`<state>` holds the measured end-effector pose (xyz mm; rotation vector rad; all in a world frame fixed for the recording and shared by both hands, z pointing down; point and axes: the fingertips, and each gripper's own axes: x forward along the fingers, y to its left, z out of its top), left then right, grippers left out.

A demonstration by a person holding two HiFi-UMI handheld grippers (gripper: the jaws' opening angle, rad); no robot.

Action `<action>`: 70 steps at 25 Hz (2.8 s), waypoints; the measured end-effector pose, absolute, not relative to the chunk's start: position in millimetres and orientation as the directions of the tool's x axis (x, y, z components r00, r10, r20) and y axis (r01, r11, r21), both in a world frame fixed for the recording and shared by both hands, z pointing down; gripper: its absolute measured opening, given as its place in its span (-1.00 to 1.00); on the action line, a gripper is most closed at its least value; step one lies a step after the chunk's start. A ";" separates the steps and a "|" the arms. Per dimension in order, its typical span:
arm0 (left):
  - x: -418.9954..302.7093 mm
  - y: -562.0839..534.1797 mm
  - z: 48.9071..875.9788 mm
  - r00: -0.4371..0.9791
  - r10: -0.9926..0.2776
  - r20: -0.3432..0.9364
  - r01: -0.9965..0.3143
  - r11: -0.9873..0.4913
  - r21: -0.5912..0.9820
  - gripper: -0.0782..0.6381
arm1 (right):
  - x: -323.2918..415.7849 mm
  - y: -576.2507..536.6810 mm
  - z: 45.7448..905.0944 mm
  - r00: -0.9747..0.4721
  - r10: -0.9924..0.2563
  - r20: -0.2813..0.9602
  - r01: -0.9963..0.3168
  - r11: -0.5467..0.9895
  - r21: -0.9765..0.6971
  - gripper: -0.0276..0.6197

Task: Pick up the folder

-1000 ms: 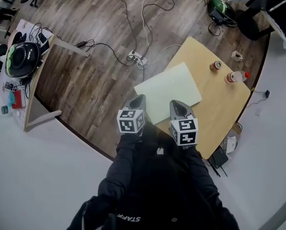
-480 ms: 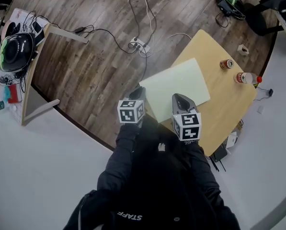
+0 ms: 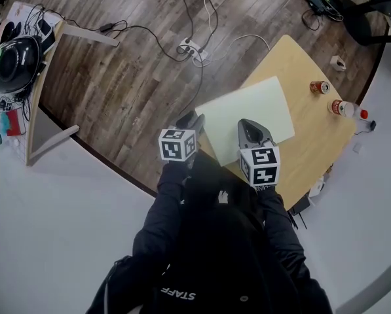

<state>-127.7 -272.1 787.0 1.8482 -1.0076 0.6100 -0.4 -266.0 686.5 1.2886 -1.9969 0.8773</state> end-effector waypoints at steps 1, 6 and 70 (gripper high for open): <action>-127.7 -272.4 789.3 0.553 -0.381 0.741 -0.833 -0.246 0.496 -0.27 | -2.3 -267.4 687.7 -0.353 -0.528 0.773 -0.926 0.314 -0.208 -0.85; -123.8 -273.4 805.6 0.627 -0.338 0.702 -0.778 -0.224 0.587 0.03 | -7.5 -268.8 697.9 -0.363 -0.508 0.781 -0.920 0.326 -0.216 -0.85; -59.1 -263.5 623.0 0.838 -0.462 0.291 -0.510 -0.470 0.721 0.03 | 59.4 -185.7 594.9 -0.328 -0.697 0.638 -0.944 0.208 -0.258 -0.85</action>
